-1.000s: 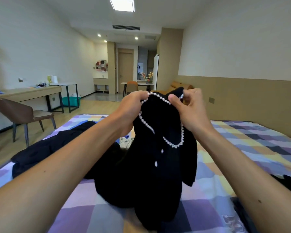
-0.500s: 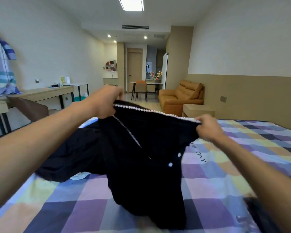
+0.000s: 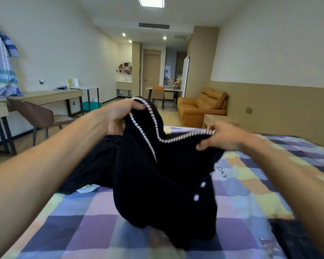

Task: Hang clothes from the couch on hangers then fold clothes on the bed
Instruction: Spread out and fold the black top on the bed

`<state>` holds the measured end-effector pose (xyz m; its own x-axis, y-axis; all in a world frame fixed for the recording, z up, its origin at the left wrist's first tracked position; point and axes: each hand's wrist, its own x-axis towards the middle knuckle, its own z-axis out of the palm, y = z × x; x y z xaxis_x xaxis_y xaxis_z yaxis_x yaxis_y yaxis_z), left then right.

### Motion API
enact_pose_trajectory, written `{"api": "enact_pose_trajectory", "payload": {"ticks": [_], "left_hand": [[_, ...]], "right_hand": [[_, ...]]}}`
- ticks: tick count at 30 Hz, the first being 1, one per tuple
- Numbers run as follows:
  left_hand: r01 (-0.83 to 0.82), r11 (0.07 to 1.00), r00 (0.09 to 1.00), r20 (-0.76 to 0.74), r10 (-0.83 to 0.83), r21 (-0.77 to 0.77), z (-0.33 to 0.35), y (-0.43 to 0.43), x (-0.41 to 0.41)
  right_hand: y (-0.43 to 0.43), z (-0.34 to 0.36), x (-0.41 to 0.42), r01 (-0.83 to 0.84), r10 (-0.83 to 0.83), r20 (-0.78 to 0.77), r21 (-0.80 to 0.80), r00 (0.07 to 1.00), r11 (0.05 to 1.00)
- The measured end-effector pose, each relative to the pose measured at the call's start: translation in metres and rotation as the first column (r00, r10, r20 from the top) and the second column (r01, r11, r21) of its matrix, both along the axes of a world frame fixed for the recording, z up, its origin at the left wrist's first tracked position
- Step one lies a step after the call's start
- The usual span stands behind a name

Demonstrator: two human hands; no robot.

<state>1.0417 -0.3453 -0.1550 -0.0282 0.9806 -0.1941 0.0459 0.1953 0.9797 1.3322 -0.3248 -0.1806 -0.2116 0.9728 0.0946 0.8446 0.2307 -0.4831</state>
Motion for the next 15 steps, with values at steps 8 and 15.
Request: {"api": "enact_pose_trajectory", "payload": {"ticks": [8,15], "left_hand": [[0.115,0.993,0.988,-0.097,-0.117,-0.034,-0.019,-0.007,0.053],[0.058,0.998,0.977,-0.205,-0.054,0.015,-0.016,-0.006,0.041]], "right_hand": [[-0.037,-0.084,-0.093,0.013,0.3,-0.426,0.594,0.854,0.804],[-0.033,-0.105,-0.102,-0.363,0.369,-0.478,0.109,0.797,0.925]]}}
